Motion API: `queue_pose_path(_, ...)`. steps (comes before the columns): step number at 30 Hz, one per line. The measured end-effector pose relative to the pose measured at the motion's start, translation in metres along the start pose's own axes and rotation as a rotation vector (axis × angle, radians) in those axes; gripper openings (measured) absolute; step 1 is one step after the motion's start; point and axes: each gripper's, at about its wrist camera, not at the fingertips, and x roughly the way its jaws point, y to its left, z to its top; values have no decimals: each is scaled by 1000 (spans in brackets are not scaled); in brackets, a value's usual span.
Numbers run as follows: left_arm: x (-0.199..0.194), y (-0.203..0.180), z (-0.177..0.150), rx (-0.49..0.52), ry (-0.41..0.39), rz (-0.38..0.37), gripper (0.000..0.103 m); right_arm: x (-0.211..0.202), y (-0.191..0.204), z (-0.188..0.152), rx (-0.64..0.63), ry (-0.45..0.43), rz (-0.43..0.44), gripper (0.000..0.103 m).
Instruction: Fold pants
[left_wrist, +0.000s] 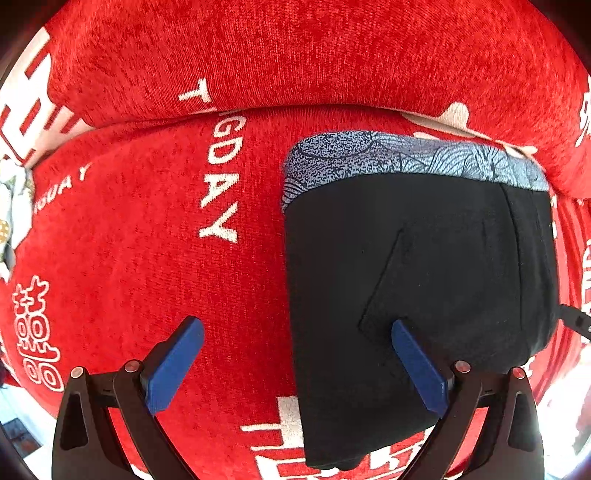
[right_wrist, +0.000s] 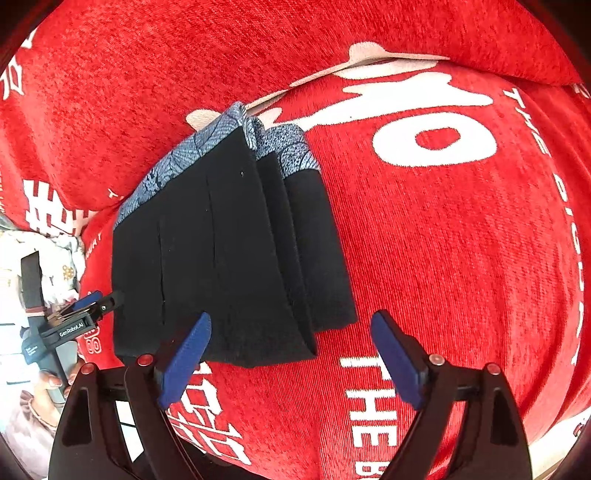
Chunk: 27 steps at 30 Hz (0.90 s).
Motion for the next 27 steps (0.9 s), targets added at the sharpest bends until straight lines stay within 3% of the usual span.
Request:
queue_pose_path(7,8,16,15,-43,51,-192,102,6,-10,17,-10,48,53,91)
queue_pose_path(15,29,15,25,-22,93,-282,102,25,-20,34,-34,106,136,91)
queue_pose_path(21,42,0,29,37,107,-357,102,47,-26,51,-63,163,266,91)
queue_pose_path(25,49,-2,34,19,104,-393,102,60,-26,66,-73,178,376,91)
queue_pose_path(27,51,-3,34,5,98,-396,102,68,-23,72,-80,196,391,91)
